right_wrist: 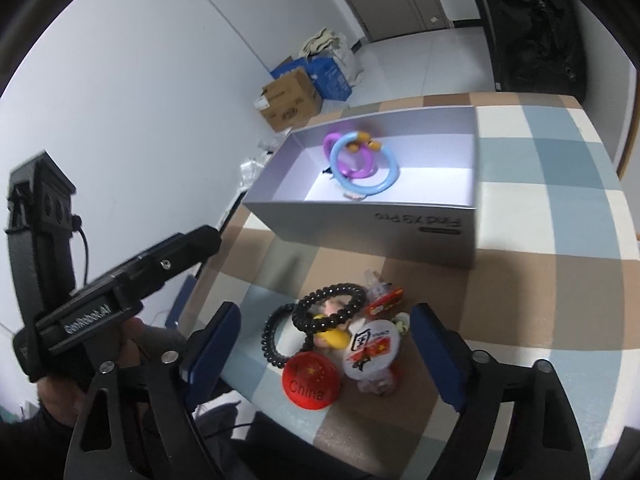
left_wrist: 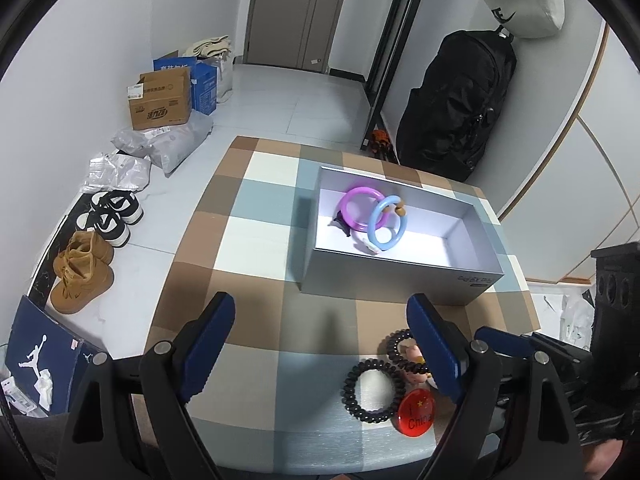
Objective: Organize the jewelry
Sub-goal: 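Move both tools back to the black bead bracelets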
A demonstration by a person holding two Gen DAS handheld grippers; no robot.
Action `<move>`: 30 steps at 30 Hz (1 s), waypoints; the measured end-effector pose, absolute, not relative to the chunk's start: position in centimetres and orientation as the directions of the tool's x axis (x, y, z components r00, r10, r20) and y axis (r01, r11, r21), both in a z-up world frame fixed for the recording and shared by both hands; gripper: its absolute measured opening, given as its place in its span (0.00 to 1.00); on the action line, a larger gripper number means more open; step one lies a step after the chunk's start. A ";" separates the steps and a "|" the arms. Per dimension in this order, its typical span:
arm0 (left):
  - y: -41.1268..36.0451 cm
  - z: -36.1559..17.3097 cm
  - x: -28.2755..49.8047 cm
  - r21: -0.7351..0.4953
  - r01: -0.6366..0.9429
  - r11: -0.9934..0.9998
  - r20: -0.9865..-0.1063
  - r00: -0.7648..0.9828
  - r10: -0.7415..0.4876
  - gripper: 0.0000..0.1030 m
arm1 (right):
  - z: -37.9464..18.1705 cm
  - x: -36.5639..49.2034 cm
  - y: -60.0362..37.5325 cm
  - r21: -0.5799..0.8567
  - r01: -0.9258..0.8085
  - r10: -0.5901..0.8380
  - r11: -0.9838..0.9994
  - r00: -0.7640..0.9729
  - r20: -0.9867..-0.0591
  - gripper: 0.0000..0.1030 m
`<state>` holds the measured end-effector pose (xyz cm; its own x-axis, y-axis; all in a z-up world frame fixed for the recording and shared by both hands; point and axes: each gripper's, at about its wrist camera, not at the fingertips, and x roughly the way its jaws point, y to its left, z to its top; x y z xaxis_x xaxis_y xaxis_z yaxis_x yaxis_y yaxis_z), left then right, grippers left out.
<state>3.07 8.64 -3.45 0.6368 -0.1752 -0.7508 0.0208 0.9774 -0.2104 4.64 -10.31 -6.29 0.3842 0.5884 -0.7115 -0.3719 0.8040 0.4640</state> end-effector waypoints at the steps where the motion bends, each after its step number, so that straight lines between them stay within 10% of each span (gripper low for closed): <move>1: 8.8 -3.4 3.1 -0.208 0.016 0.978 -0.753 0.636 -0.170 0.82 | -6.4 4.6 -9.9 0.450 -0.379 0.579 0.809 0.382 -0.720 0.81; 18: 11.2 -5.0 4.2 -0.281 -0.040 0.959 -0.802 0.558 -0.212 0.82 | -7.5 4.4 -5.2 0.202 -0.435 0.401 0.877 0.433 -0.807 0.66; 30: 11.4 -5.7 4.5 -0.291 -0.055 0.955 -0.822 0.525 -0.220 0.82 | -7.4 4.3 -4.9 0.098 -0.456 0.328 0.884 0.458 -0.826 0.22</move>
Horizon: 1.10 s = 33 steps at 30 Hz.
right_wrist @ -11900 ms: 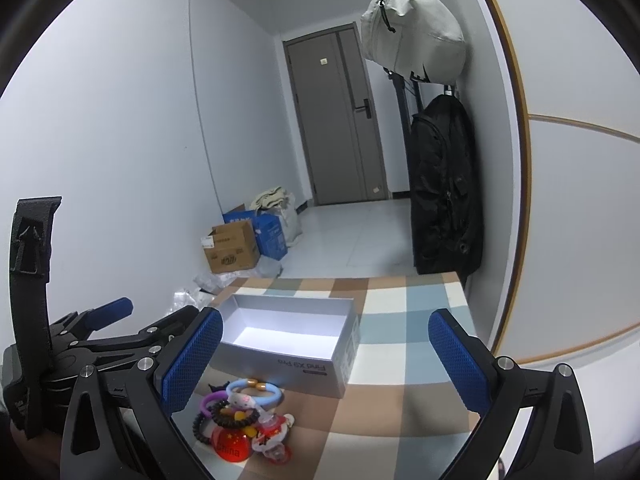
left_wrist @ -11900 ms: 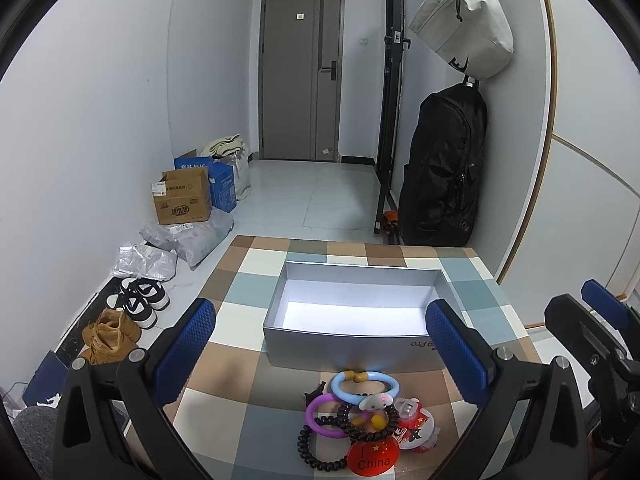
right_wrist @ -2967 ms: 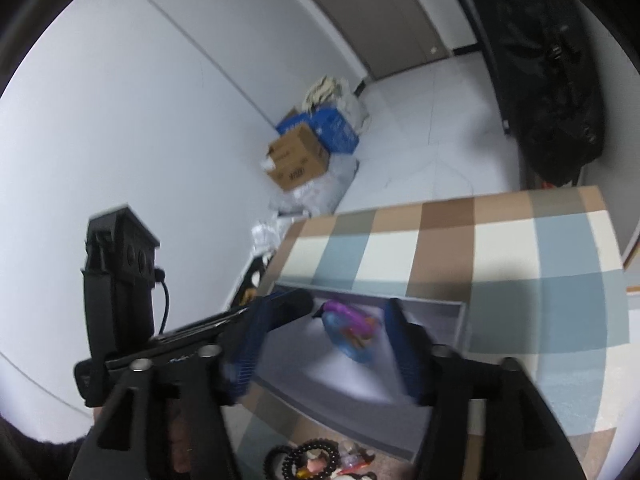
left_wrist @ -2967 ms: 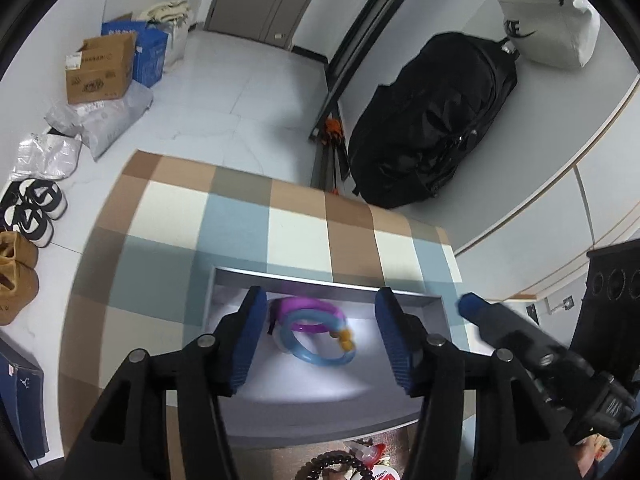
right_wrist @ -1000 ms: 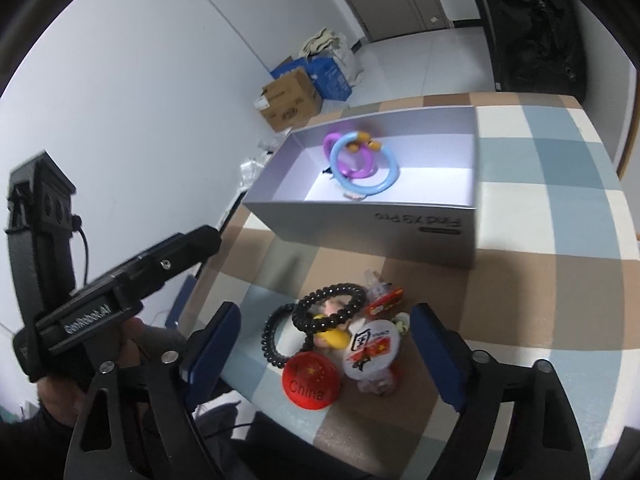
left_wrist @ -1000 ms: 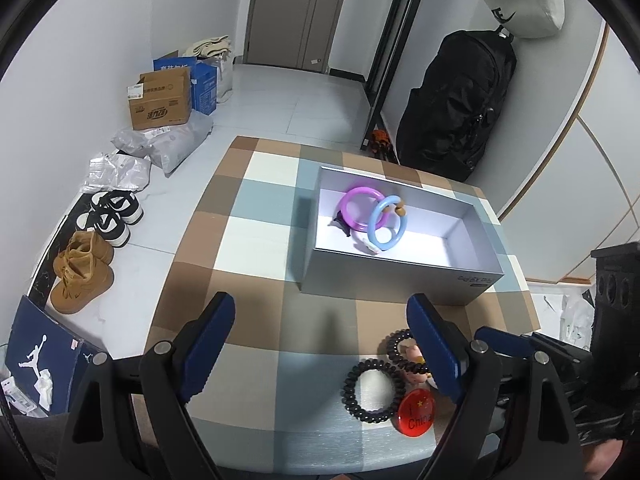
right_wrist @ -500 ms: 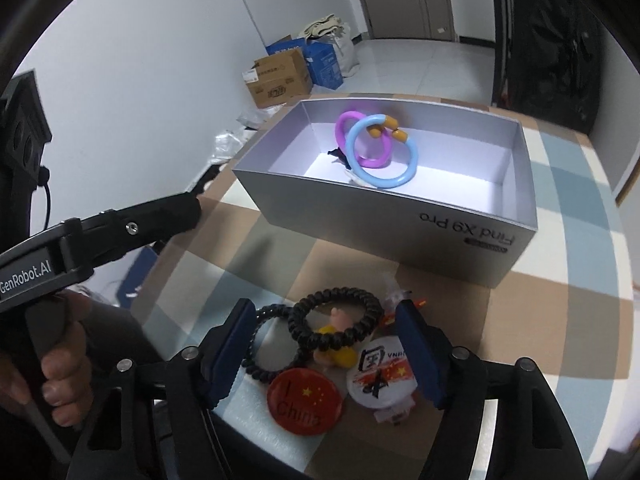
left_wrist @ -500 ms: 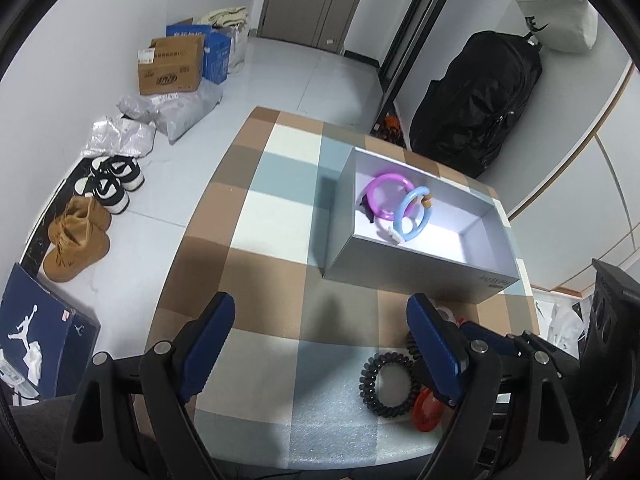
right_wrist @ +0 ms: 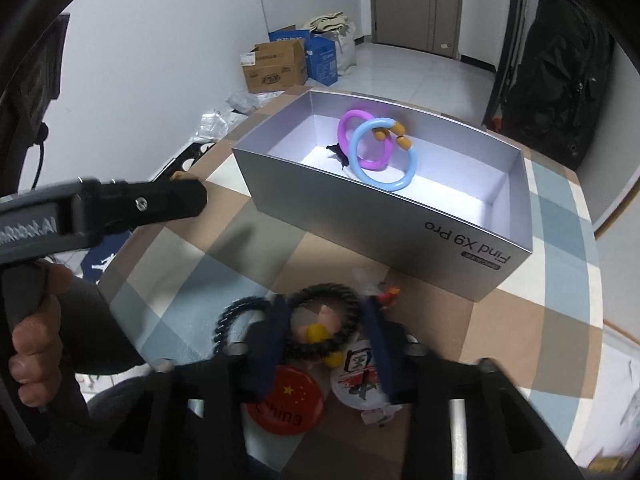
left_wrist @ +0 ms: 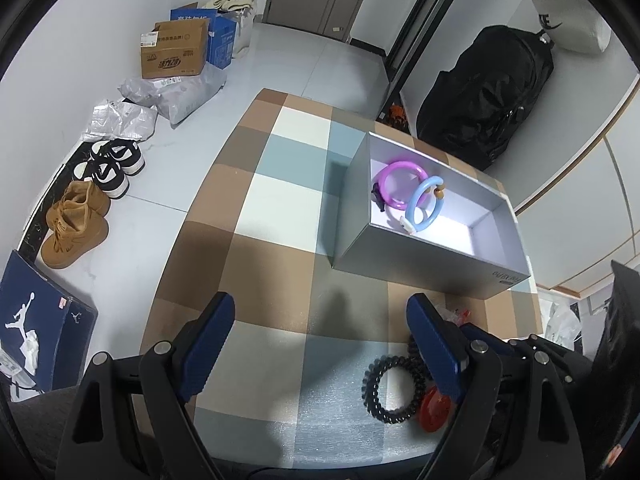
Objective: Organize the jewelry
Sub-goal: 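Move both tools back to the black bead bracelets, then grasp one black bead bracelet with the right tool while the left tool grasps another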
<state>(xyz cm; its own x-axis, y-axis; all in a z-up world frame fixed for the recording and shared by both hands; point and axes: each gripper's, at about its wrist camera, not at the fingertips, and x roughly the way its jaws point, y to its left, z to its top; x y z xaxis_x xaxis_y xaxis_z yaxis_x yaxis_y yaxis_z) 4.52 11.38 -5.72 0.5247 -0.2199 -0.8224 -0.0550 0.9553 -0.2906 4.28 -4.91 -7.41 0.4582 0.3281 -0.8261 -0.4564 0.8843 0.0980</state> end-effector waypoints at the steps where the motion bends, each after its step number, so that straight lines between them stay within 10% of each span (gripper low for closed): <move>1: 11.4 -5.8 4.5 -0.286 -0.056 0.957 -0.825 0.522 -0.216 0.82 | -7.3 4.4 -5.3 0.117 -0.450 0.338 0.886 0.452 -0.825 0.21; 7: 11.3 -6.4 4.6 -0.261 -0.065 0.963 -0.842 0.504 -0.194 0.82 | -7.2 4.8 -6.8 0.223 -0.403 0.397 0.888 0.425 -0.813 0.08; 33: 7.5 -7.9 3.1 -0.203 0.103 0.974 -0.893 0.388 -0.227 0.82 | -3.0 5.5 -13.4 0.419 -0.284 0.505 0.862 0.531 -0.680 0.08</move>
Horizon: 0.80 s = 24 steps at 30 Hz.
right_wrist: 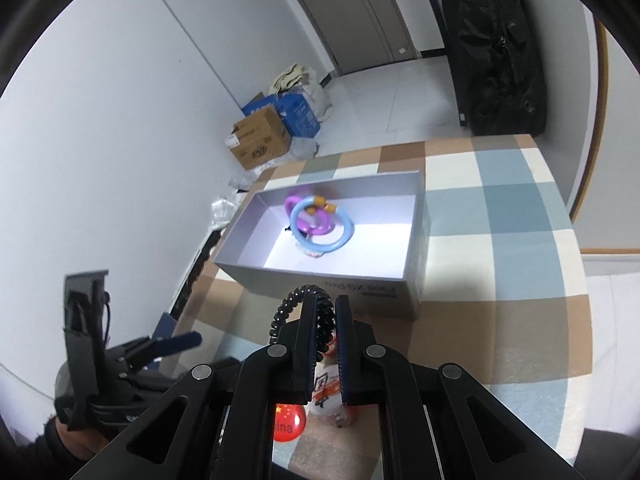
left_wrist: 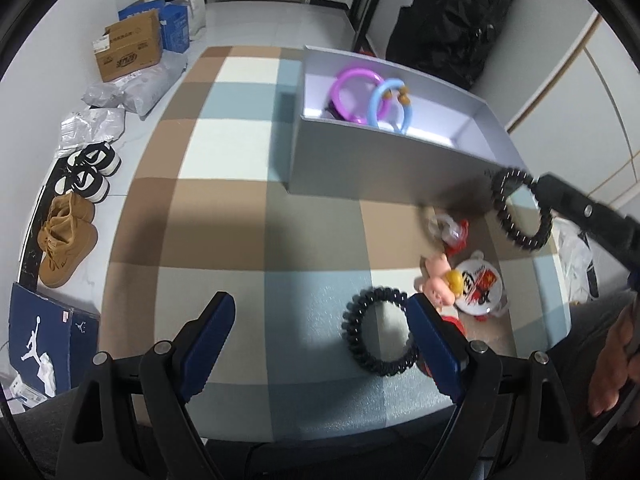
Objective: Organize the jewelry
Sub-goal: 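Grasp one black bead bracelet with the right tool while the left tool grasps another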
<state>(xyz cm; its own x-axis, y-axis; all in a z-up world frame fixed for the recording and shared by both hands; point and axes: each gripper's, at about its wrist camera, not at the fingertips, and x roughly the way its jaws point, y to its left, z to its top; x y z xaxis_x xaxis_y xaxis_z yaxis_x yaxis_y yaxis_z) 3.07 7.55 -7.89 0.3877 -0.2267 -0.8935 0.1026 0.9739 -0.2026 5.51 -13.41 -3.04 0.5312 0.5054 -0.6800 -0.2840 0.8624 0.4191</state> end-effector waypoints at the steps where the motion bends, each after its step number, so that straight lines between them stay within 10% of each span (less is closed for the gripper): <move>1: 7.4 -8.0 3.0 -0.199 0.108 0.974 -0.896 0.383 -0.225 0.82 | -2.9 5.5 -13.6 0.421 -0.283 0.506 0.862 0.534 -0.678 0.08; 13: 5.5 -8.1 2.2 -0.096 0.159 0.983 -0.912 0.381 -0.151 0.62 | -2.3 5.1 -14.5 0.433 -0.279 0.512 0.857 0.556 -0.655 0.08; 24: 3.9 -7.6 1.6 -0.040 0.219 0.975 -0.909 0.397 -0.127 0.08 | -2.1 5.2 -14.9 0.439 -0.276 0.514 0.855 0.562 -0.648 0.08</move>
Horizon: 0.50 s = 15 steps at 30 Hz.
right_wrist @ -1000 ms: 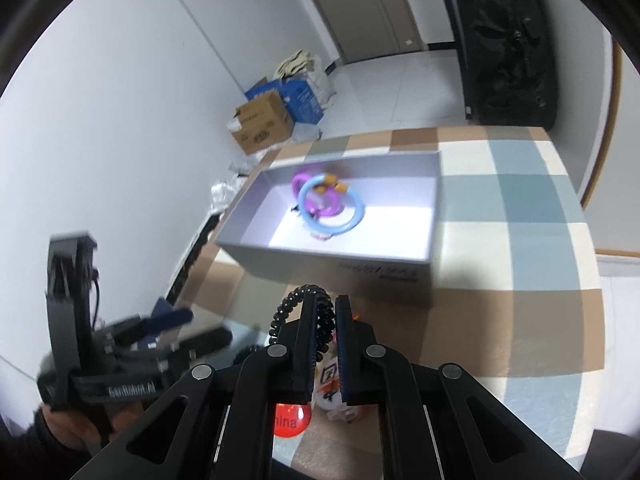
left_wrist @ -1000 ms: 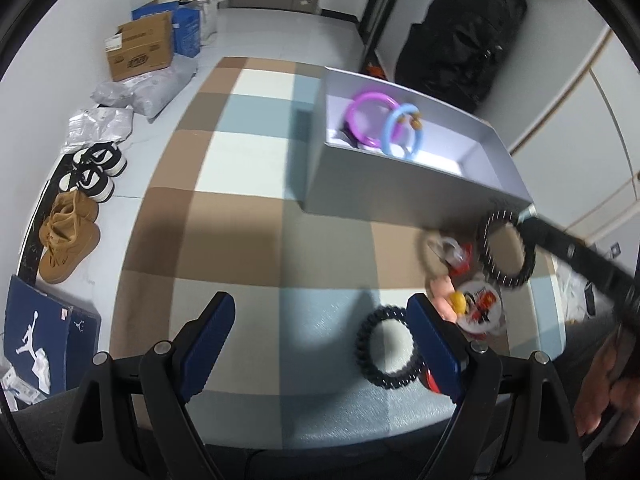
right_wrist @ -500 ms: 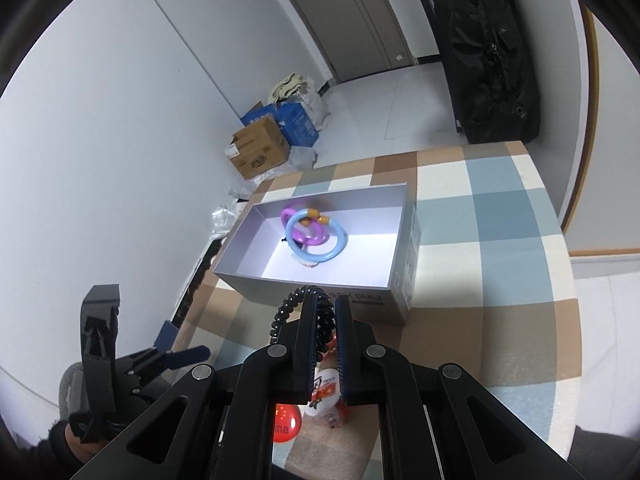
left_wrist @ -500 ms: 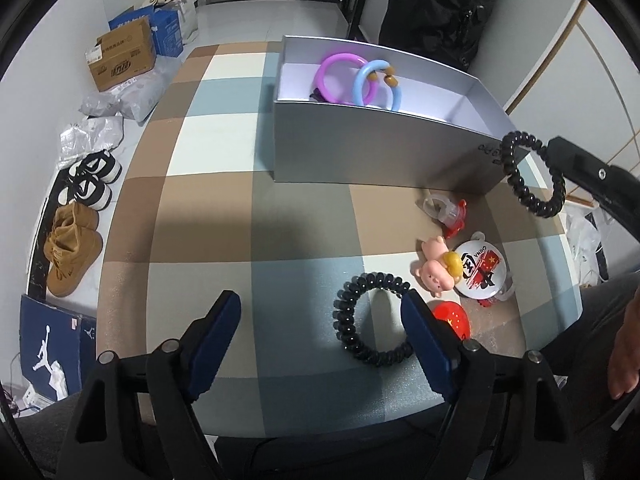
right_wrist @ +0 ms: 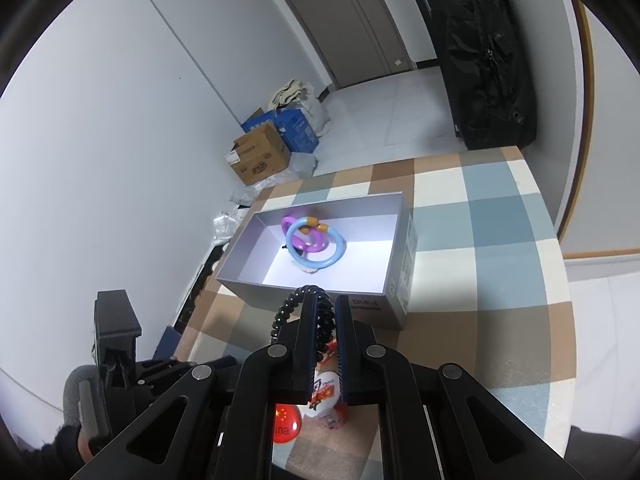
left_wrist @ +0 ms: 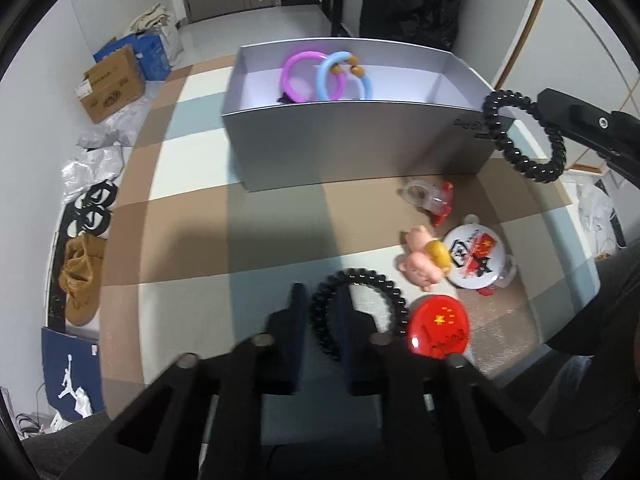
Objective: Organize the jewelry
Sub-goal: 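Grasp one black bead bracelet with the right tool while the left tool grasps another, then carry both black bead bracelets over the silver box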
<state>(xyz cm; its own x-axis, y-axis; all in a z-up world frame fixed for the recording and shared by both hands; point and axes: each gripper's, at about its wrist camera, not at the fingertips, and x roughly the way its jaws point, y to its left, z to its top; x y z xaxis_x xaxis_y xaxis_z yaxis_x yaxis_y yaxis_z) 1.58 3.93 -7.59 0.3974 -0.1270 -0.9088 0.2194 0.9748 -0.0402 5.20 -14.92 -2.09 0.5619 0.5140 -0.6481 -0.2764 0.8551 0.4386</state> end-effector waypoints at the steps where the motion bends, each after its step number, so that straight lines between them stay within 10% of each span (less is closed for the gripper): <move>1: 3.9 -7.6 1.5 -0.035 0.220 0.975 -0.909 0.399 -0.123 0.08 | -2.1 5.2 -14.9 0.438 -0.280 0.516 0.854 0.561 -0.647 0.08; 15: 6.4 -5.6 2.9 -0.119 0.076 0.990 -0.866 0.479 -0.141 0.06 | -1.8 5.3 -14.9 0.443 -0.279 0.518 0.852 0.570 -0.638 0.08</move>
